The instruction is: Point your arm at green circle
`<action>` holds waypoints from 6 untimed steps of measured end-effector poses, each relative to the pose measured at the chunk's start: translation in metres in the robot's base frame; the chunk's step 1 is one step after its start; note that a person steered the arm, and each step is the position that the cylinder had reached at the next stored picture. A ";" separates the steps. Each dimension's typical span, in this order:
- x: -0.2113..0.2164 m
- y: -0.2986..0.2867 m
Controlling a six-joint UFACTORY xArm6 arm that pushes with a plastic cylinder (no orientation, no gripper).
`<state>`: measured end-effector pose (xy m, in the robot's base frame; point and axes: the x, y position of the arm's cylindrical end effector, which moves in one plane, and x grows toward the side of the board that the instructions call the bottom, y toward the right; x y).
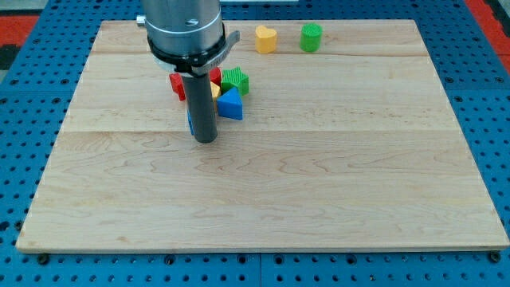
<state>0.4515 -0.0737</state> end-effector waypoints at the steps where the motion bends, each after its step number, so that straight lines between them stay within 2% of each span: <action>1: -0.002 0.016; 2: 0.003 0.031; 3: 0.006 0.135; 4: -0.069 0.254; 5: -0.190 0.280; 6: -0.219 0.241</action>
